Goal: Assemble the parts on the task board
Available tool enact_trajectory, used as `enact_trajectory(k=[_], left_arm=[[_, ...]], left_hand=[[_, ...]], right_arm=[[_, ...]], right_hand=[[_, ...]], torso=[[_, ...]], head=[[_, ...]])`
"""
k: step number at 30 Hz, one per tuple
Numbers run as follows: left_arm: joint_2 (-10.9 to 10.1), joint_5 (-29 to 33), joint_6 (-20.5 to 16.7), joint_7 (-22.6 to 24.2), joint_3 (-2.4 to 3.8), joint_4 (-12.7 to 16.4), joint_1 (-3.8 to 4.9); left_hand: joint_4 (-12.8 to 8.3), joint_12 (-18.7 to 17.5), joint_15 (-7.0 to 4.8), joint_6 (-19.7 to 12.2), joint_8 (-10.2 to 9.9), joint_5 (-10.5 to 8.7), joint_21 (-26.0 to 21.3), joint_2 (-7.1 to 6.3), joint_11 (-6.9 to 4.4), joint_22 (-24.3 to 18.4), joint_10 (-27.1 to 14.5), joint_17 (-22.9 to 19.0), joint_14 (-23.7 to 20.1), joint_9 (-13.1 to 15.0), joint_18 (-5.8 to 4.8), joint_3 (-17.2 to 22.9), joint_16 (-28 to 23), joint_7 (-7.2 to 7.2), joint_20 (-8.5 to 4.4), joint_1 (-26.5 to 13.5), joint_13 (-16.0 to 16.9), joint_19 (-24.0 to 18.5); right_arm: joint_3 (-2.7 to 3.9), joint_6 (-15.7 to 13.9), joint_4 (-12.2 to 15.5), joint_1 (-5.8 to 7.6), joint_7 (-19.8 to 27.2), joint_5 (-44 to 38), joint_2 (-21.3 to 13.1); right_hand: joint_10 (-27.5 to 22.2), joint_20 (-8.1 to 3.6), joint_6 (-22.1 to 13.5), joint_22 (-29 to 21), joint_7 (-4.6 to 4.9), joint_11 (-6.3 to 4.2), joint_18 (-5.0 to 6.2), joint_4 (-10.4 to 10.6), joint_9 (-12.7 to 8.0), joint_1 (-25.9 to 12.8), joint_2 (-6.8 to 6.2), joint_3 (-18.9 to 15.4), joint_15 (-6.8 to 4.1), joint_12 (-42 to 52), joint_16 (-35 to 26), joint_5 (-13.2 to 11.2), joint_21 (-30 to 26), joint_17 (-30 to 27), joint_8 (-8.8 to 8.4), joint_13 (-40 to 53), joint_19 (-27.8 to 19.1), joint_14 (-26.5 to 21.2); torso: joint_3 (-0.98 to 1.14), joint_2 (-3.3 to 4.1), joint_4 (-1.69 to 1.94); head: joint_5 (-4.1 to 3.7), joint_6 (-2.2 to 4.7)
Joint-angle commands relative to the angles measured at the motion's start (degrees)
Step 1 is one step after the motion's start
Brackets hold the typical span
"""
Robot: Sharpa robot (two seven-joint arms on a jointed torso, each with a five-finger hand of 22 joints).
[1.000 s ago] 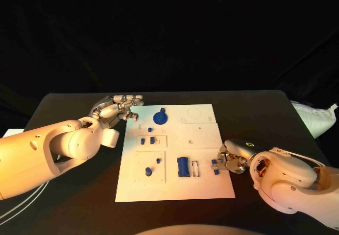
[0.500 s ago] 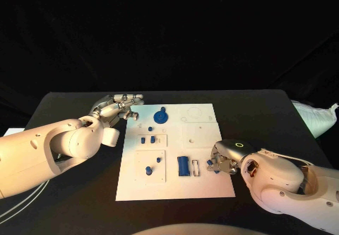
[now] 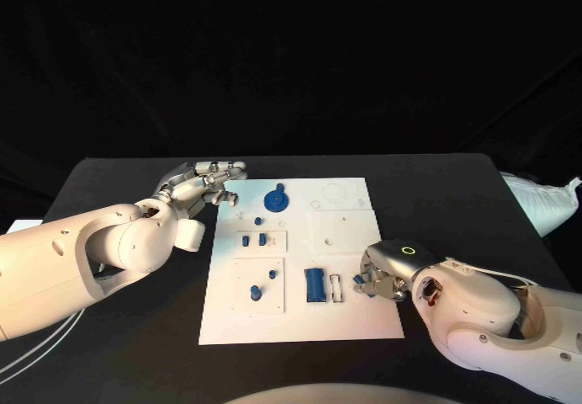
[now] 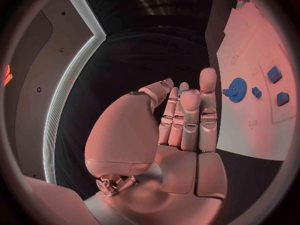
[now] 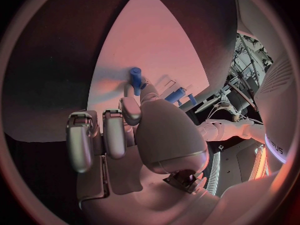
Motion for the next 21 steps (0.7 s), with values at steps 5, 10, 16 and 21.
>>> enact_trajectory(k=[5, 10, 16, 21], left_arm=[[0.1, 0.2, 1.0, 0.3, 0.02, 0.0, -0.04], [0.1, 0.2, 1.0, 0.3, 0.02, 0.0, -0.05], [0.1, 0.2, 1.0, 0.2, 0.02, 0.0, -0.06], [0.2, 0.2, 1.1, 0.2, 0.02, 0.1, -0.07]], left_hand=[[0.1, 0.3, 0.04, -0.1, 0.3, -0.22, -0.4, 0.80, -0.10, -0.2, -0.4, -0.2, -0.6, 0.0, 0.91, -0.4, -0.3, -0.18, 0.05, 0.0, 0.1, -0.5], [0.1, 0.3, 0.04, -0.1, 0.3, -0.22, -0.4, 0.80, -0.10, -0.2, -0.4, -0.2, -0.6, 0.0, 0.91, -0.4, -0.3, -0.18, 0.05, 0.0, 0.1, -0.5], [0.1, 0.3, 0.04, -0.1, 0.3, -0.22, -0.4, 0.80, -0.10, -0.2, -0.4, -0.2, -0.6, 0.0, 0.91, -0.4, -0.3, -0.18, 0.05, 0.0, 0.1, -0.5], [0.1, 0.3, 0.04, -0.1, 0.3, -0.22, -0.4, 0.80, -0.10, -0.2, -0.4, -0.2, -0.6, 0.0, 0.91, -0.4, -0.3, -0.18, 0.05, 0.0, 0.1, -0.5]], right_arm=[[-0.65, -4.8, 0.4, -0.77, -1.4, 10.5, -1.7], [-0.44, -9.6, 1.4, 0.15, -0.1, 16.6, -2.6], [-0.25, -13.5, 2.4, 0.84, 1.0, 21.4, -3.2], [-0.20, -14.7, 2.7, 1.04, 1.5, 24.4, -3.1]], right_hand=[[-0.2, 0.10, -0.3, 13.1, 0.85, 0.10, -1.02, -6.2, -21.3, 4.5, 1.14, 13.4, 0.09, -1.0, 0.2, -1.7, 0.2, 3.0, -0.91, -0.3, 4.3, 3.6], [0.0, 0.46, -0.3, 13.0, 0.79, 0.28, -0.99, -7.6, -20.7, 0.2, -2.34, 22.4, 0.23, -1.2, 0.1, -2.0, 0.1, 2.9, -1.25, -0.3, 4.3, 3.6], [0.3, 0.42, -0.1, 13.0, 0.70, 0.20, -0.99, -7.7, -20.1, -3.1, -4.00, 24.8, 0.19, -1.0, 0.1, -2.4, 0.1, 2.9, -1.14, -0.1, 4.3, 3.6], [0.4, 0.36, 0.1, 13.0, 0.52, 0.08, -0.98, -7.7, -19.8, -4.6, -4.79, 25.2, 0.10, -0.9, 0.1, -2.3, 0.1, 2.9, -1.03, 0.0, 4.3, 3.6]], torso=[[-0.04, -0.02, 0.02], [-0.03, 0.01, 0.00], [-0.06, 0.03, 0.05], [-0.09, 0.03, 0.11]], head=[[-0.03, -0.01], [-0.02, 0.02], [-0.09, -0.07], [0.00, -0.17]])
